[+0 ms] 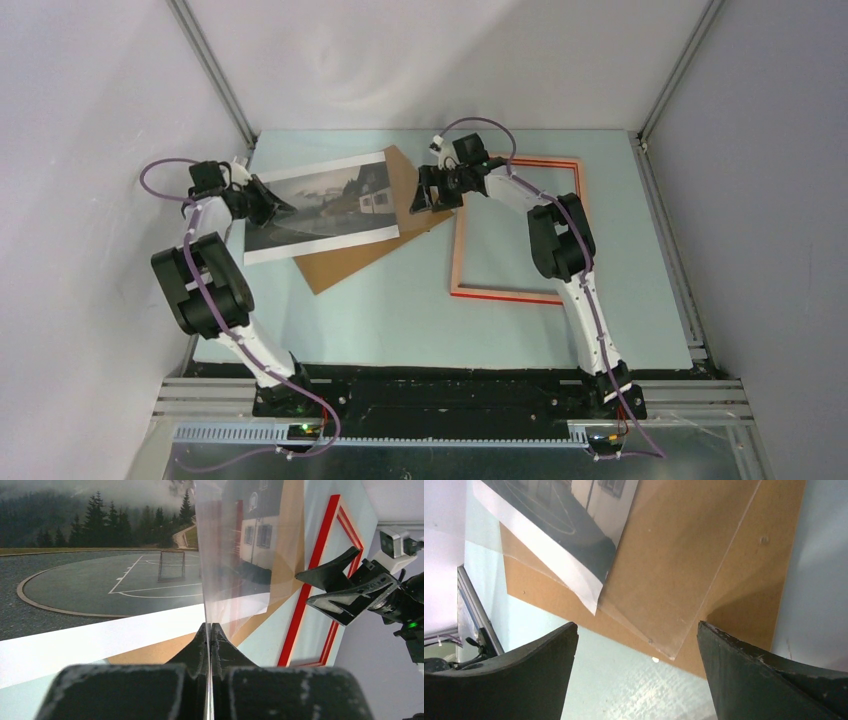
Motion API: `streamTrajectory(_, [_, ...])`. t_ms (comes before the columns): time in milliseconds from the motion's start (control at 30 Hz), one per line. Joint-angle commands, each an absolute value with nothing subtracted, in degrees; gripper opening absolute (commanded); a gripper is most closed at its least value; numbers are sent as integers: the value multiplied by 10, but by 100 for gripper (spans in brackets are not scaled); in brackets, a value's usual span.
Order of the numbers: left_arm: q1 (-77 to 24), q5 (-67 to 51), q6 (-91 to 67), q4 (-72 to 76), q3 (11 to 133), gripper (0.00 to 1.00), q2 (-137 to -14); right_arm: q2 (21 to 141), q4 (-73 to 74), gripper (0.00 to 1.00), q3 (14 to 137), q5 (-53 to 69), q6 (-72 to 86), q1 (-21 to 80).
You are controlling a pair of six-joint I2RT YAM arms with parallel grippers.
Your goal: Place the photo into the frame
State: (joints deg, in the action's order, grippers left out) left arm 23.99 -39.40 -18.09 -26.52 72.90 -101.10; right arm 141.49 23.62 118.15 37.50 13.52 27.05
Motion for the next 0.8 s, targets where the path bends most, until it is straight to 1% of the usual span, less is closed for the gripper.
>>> streamTrajectory(0, [231, -433, -142, -275, 762, 0, -953, 1347, 260, 96, 1149, 368, 130, 261])
streamTrajectory(67, [230, -464, -132, -280, 763, 0, -936, 1321, 251, 99, 1128, 368, 123, 256])
streamTrajectory(167, [225, -506, -114, -296, 767, 0, -908, 1271, 236, 99, 1084, 379, 112, 244])
streamTrajectory(333, [214, -525, -62, -330, 771, 0, -827, 1198, 235, 99, 1047, 425, 82, 215])
streamTrajectory(500, [197, -555, 4, -391, 778, 0, -738, 1112, 254, 99, 1005, 432, 11, 212])
streamTrajectory(633, [167, -555, 55, -432, 786, 0, -673, 1049, 271, 100, 979, 429, -41, 218])
streamTrajectory(767, [115, -548, 84, -462, 799, 0, -613, 987, 292, 99, 963, 424, -92, 224])
